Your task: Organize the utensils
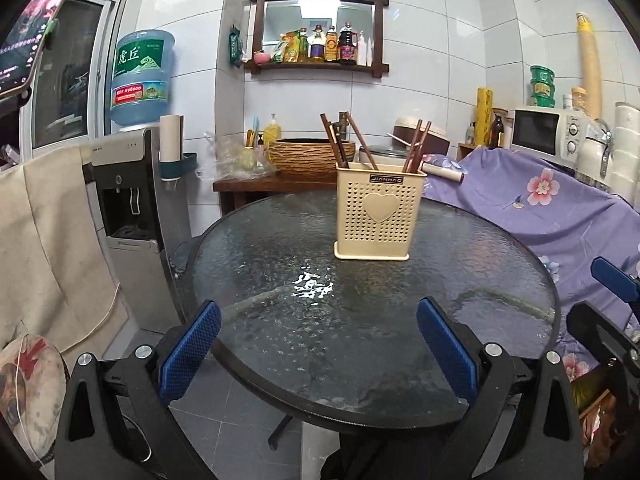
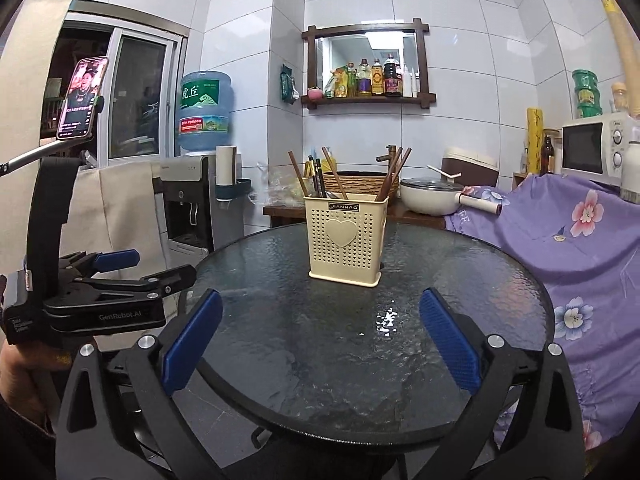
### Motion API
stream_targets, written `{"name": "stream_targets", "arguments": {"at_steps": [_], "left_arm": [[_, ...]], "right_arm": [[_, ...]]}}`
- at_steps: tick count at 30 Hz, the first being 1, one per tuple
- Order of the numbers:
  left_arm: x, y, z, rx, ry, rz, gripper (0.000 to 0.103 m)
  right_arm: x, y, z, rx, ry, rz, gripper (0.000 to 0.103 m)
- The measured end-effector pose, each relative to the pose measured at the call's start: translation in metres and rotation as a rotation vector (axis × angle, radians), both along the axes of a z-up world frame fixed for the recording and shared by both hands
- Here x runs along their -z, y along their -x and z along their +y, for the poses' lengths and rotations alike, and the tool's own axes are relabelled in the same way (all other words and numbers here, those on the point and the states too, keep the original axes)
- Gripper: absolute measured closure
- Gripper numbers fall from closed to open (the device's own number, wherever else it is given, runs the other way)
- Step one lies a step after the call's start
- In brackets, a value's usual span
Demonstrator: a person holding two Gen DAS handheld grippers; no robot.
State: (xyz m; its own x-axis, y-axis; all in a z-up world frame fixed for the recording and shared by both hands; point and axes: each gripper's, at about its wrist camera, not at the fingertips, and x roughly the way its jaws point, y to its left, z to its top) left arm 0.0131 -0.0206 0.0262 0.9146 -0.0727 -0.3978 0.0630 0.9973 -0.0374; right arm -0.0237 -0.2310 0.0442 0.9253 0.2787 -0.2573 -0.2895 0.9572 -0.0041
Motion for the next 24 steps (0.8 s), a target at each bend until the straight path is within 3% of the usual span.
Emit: {"name": "stream_targets", "arguments": {"at_steps": [24], "left_arm": [[0.0014, 0.0095, 0.0036, -0.018, 0.004, 0.0, 0.006]], "right_arm": [[0.0012, -0.0027, -0.0003, 0.011, -0.023, 0.028, 0.006]]}}
